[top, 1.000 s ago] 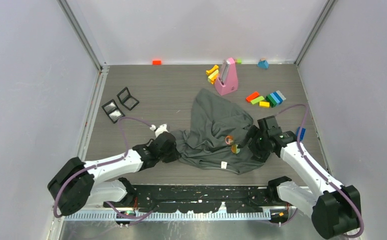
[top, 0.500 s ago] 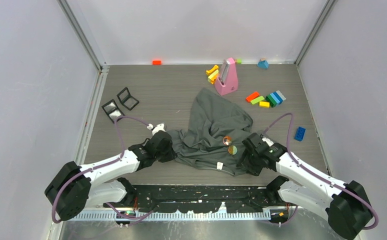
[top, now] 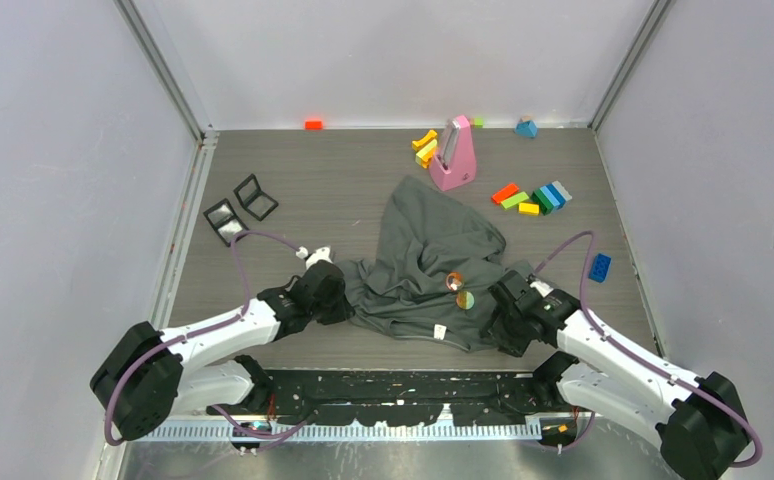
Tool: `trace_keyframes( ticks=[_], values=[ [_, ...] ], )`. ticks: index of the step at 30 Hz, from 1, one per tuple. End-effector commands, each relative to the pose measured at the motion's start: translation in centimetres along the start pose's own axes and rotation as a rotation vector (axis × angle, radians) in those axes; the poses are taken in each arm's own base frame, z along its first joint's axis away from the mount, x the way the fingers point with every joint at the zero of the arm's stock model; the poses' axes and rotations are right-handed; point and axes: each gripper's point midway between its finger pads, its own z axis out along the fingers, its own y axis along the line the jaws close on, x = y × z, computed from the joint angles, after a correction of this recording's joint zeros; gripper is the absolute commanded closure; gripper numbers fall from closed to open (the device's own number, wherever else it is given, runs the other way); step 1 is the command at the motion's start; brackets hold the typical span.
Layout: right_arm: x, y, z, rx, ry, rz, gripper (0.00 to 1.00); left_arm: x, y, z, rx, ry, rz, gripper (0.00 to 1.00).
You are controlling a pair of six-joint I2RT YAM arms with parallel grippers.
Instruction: Pin the brooch onto the clothing
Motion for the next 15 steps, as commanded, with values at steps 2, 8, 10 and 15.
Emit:
trace_keyframes(
  ticks=[2, 8, 10, 15],
  values=[
    [0.2, 0.2, 0.8, -0.006, -0.010, 0.027, 0.48, -1.3, -1.2, -0.7, 0.030, -0.029, 0.006, 1.00],
    [0.7, 1.0, 2.2, -0.015, 0.014, 0.003, 0.48, -1.4, -1.1, -0.7, 0.025, -0.032, 0.005, 1.00],
    [0.9, 1.5, 2.7, -0.030, 0.022, 0.003, 0.51, -1.5, -1.1, -0.7, 0.023, -0.037, 0.006, 1.00],
    [-0.9, 3.6, 3.0, -0.090, -0.062, 0.014, 0.93, -2.5, -0.9, -0.8, 0.004, -0.073, 0.019, 1.00]
  ],
)
